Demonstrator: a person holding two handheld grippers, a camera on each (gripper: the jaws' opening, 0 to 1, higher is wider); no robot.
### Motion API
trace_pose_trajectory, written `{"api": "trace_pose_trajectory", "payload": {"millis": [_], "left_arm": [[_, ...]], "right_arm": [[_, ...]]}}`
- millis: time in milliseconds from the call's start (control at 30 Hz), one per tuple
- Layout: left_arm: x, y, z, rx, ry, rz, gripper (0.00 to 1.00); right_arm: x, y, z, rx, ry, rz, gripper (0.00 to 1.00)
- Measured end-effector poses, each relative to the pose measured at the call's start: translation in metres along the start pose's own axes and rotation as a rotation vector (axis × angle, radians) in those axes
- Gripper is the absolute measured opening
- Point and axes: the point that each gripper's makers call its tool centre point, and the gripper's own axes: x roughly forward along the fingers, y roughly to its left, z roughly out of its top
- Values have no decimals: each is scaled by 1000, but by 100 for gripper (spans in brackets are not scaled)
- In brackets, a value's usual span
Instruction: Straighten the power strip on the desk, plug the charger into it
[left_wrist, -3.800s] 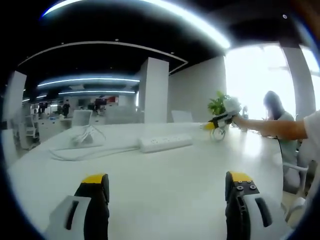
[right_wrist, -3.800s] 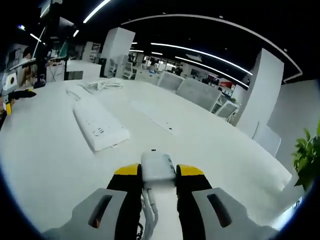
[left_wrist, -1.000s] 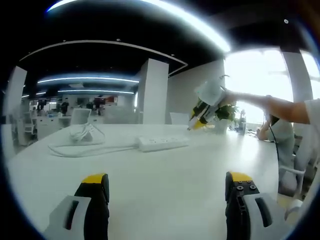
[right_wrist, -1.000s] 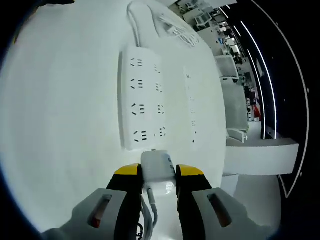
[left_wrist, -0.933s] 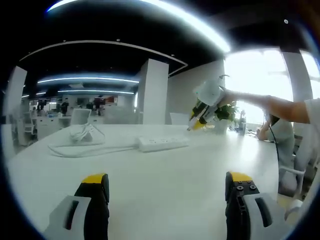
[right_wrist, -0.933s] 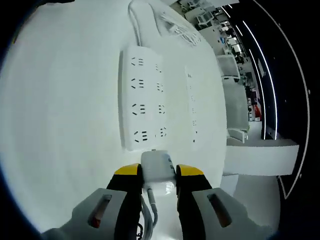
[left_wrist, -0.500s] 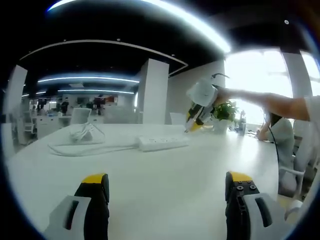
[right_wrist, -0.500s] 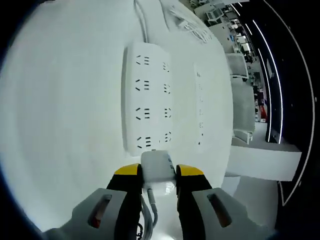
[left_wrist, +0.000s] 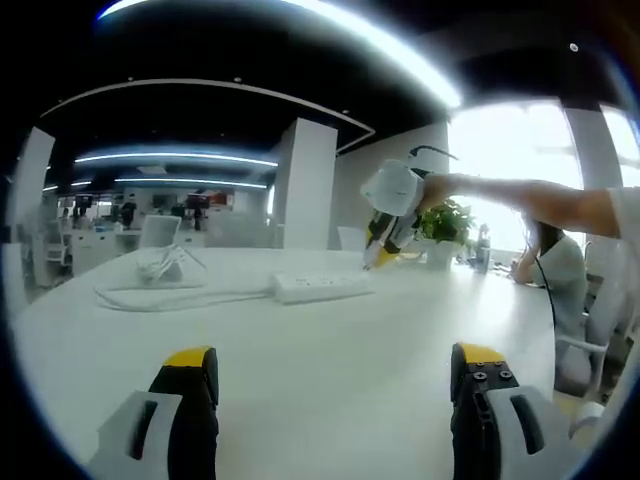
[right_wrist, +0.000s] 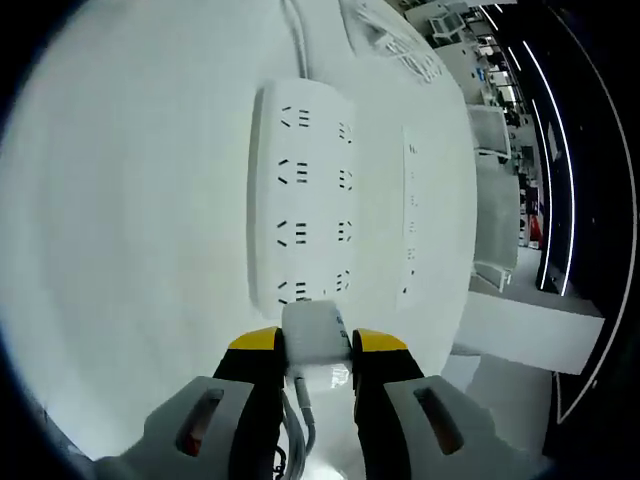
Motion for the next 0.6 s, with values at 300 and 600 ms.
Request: {"api": "trace_pose_trajectory", "payload": {"millis": [300, 600], "left_arm": [[0, -1, 0, 2, 3, 2, 99], [2, -1, 1, 5, 4, -1, 99]], "right_arm": [[6, 2, -2, -14, 21, 19, 24], [7, 3, 2, -31, 22, 18, 24]]}}
